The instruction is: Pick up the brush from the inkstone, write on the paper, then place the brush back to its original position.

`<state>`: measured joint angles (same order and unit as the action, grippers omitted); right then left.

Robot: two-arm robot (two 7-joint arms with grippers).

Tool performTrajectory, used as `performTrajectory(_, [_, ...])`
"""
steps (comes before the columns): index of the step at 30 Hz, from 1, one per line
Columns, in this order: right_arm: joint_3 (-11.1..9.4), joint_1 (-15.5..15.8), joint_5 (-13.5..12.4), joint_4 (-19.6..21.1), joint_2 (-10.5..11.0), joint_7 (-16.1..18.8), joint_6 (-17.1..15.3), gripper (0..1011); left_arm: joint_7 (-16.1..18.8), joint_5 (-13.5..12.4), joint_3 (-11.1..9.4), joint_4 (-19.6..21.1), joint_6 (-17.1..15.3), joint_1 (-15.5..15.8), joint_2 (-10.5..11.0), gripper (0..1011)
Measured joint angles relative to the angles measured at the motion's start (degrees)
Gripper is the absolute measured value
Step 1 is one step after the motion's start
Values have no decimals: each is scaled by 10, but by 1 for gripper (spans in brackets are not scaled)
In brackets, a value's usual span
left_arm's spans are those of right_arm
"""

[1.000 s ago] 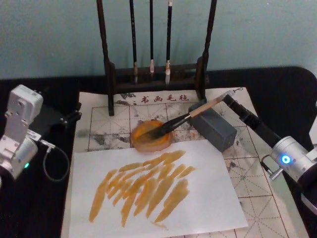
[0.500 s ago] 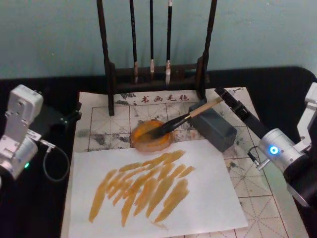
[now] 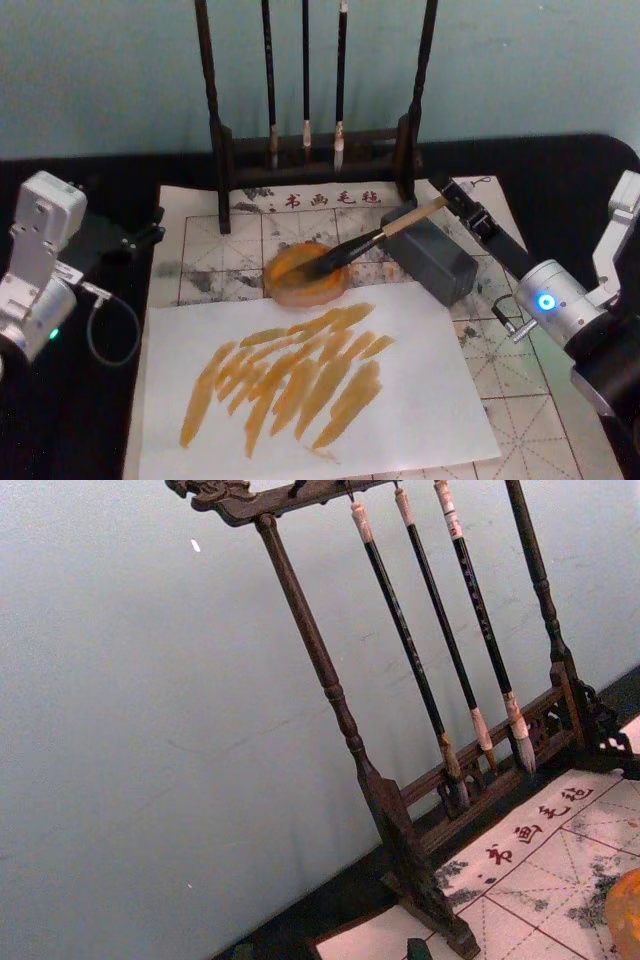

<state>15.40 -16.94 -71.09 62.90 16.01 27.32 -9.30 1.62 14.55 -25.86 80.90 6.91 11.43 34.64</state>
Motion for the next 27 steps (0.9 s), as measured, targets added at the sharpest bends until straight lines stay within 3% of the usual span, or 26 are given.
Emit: performTrajectory(27, [28, -10, -41, -12, 9, -4, 0, 1002, 0, 0, 0, 0, 0, 0, 0, 1001])
